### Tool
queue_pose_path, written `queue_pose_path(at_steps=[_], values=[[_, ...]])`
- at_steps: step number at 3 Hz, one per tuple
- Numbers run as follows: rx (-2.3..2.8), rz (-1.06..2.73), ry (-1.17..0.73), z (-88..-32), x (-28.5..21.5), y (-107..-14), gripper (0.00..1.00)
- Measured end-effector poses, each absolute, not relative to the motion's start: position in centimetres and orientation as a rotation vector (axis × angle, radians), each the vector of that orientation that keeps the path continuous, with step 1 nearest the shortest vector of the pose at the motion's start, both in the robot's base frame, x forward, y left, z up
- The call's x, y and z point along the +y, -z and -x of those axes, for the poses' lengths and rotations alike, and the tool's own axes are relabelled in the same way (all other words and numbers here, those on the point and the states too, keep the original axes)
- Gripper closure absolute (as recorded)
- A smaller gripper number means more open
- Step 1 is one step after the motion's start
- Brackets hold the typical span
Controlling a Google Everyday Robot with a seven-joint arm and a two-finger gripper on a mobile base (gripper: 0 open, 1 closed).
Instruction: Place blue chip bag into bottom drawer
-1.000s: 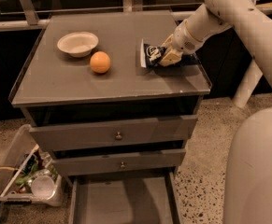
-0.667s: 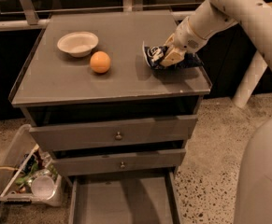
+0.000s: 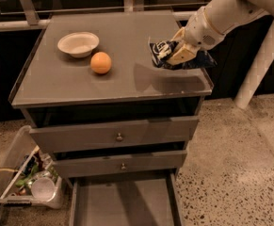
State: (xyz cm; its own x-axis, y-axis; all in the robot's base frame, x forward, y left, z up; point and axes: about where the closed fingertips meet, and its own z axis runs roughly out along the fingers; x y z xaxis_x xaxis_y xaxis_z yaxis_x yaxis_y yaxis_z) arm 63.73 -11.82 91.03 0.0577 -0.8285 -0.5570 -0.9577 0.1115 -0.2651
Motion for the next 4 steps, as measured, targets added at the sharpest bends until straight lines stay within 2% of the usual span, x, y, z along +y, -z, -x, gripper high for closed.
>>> queue_pose_path(at_steps=[2, 4], values=[[1.726, 1.697, -0.206, -56.8, -12.7, -92.0, 1.0], [1.769, 1.589, -0.167, -49.6, -12.6, -87.1, 1.0]])
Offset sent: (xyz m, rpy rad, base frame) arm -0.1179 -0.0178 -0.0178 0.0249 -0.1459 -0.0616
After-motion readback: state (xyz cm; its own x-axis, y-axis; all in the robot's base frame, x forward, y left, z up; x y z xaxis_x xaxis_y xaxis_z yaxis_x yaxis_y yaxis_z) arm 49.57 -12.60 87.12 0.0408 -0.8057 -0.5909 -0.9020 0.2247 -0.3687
